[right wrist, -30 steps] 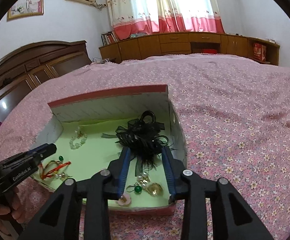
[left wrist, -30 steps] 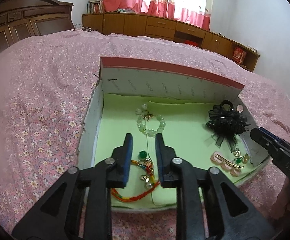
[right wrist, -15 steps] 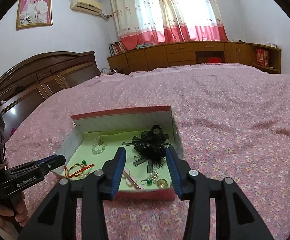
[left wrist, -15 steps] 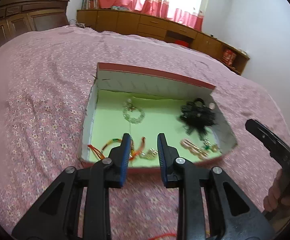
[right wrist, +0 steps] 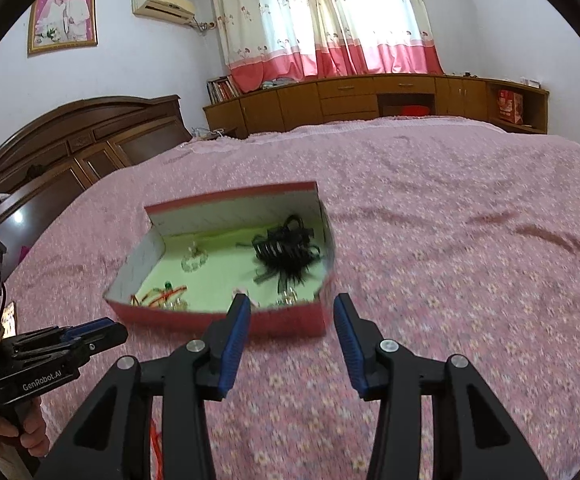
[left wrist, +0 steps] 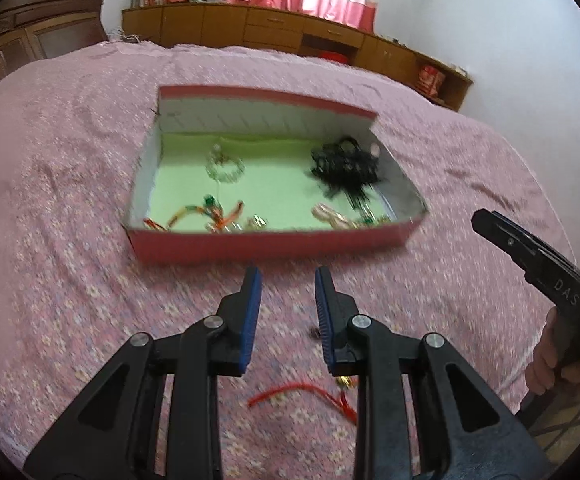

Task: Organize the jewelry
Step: 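Move both tools back out to the last jewelry pieces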

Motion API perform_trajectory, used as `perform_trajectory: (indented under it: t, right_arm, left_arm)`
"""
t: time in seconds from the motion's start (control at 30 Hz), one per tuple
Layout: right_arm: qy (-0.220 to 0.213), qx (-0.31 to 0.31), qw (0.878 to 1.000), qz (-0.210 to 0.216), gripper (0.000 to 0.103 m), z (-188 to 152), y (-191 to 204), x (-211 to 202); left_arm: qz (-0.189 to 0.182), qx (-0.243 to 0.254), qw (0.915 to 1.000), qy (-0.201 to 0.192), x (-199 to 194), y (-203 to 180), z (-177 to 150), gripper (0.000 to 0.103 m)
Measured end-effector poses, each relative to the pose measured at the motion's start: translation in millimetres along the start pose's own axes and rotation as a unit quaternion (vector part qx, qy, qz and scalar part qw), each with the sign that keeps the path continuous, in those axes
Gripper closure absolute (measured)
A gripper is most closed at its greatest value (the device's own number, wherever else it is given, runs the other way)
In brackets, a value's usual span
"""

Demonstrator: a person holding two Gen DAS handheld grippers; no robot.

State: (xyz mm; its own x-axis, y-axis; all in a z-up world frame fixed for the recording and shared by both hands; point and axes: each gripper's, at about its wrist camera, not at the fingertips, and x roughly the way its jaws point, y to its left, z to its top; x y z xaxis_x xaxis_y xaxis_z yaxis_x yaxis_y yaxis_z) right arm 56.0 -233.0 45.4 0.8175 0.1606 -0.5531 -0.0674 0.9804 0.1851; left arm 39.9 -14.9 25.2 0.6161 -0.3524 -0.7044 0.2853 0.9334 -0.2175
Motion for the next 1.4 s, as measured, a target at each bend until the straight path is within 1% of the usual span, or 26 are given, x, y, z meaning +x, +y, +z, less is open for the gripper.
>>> perform_trajectory:
  t: [0.13, 0.4, 0.63, 0.87, 0.93, 0.97, 1.07, 1.23, 1.4]
  right_arm:
    - [0.012, -0.003, 1.000, -0.003, 0.056, -13, -1, -5]
    - [0.027, -0.001, 1.000, -0.002, 0.056, -28, -4, -10]
    - [0.035, 0.004, 0.999, -0.001, 0.056, -35, -7, -10]
    - [0.043, 0.011, 0.999, 0.000, 0.056, -40, -10, -9]
    - [0.045, 0.010, 0.999, 0.001, 0.056, -40, -9, -8]
    - [0.046, 0.010, 0.999, 0.001, 0.056, -41, -8, -8]
    - [0.048, 0.007, 0.999, 0.002, 0.056, -41, -7, -8]
    - [0.055, 0.004, 0.998, 0.003, 0.056, -41, -5, -6]
    - [0.064, -0.003, 0.998, 0.012, 0.056, -42, 2, -5]
  left_arm:
    - [-0.010, 0.000, 0.9998, 0.017, 7, -5, -11, 0.084]
    - [-0.017, 0.007, 0.9986, 0.049, 28, -13, -24, 0.084]
    - [-0.006, 0.022, 0.9974, 0.069, 47, -22, -33, 0.084]
    - [0.004, 0.036, 0.9977, 0.058, 52, -26, -33, 0.085]
    - [0.010, 0.045, 0.9975, 0.054, 52, -28, -34, 0.088]
    - [0.012, 0.049, 0.9974, 0.052, 53, -29, -33, 0.095]
    - [0.013, 0.057, 0.9972, 0.047, 50, -31, -34, 0.096]
    - [0.012, 0.048, 0.9982, 0.033, 36, -24, -29, 0.096]
    - [0.026, 0.028, 0.9992, 0.015, 15, -10, -19, 0.096]
